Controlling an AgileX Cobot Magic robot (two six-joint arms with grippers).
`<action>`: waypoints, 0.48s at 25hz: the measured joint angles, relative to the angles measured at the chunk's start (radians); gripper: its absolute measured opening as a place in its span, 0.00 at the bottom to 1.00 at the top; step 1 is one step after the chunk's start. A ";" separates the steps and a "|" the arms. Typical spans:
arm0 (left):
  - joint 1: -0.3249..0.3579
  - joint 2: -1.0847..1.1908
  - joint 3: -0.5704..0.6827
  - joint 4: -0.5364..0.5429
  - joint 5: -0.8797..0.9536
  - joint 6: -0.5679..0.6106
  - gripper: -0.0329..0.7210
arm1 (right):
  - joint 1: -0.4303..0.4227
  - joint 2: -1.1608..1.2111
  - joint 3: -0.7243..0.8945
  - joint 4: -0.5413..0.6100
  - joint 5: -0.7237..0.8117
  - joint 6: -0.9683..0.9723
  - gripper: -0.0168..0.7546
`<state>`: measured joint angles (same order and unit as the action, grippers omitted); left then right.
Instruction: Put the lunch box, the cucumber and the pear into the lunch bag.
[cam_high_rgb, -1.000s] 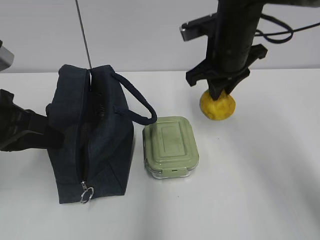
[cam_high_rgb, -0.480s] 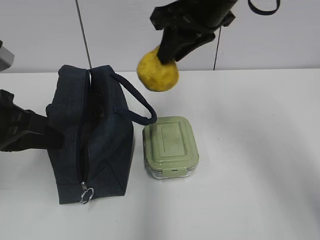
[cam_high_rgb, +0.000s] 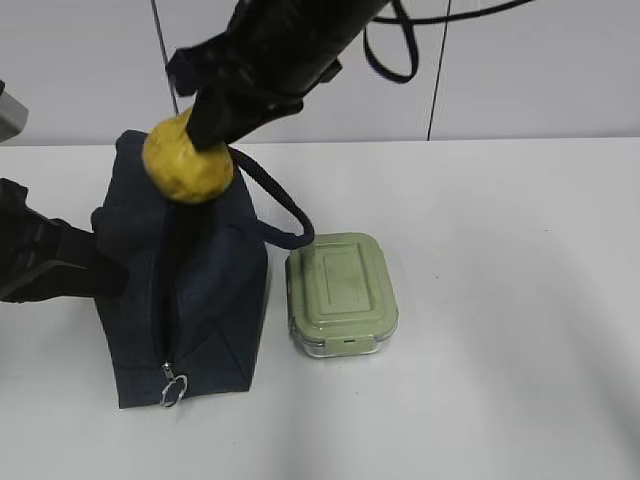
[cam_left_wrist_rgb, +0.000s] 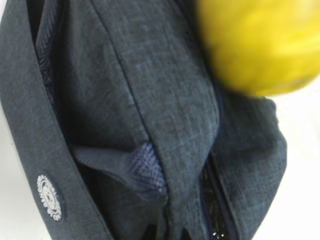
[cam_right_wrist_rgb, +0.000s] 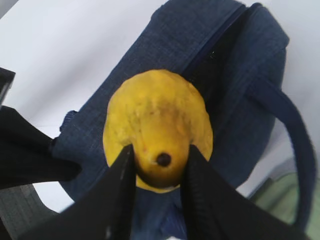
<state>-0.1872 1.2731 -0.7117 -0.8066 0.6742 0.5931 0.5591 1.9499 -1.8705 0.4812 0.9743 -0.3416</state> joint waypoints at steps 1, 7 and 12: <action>0.000 0.000 0.000 0.000 0.000 0.000 0.05 | 0.001 0.027 0.000 0.011 -0.009 -0.001 0.30; 0.000 0.000 0.000 0.000 0.000 0.000 0.05 | 0.001 0.125 0.000 0.010 -0.077 -0.006 0.30; 0.000 0.000 0.000 0.000 0.005 0.000 0.05 | 0.001 0.160 0.000 0.009 -0.166 -0.006 0.30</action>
<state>-0.1872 1.2731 -0.7117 -0.8066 0.6795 0.5931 0.5602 2.1103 -1.8705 0.4899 0.8084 -0.3475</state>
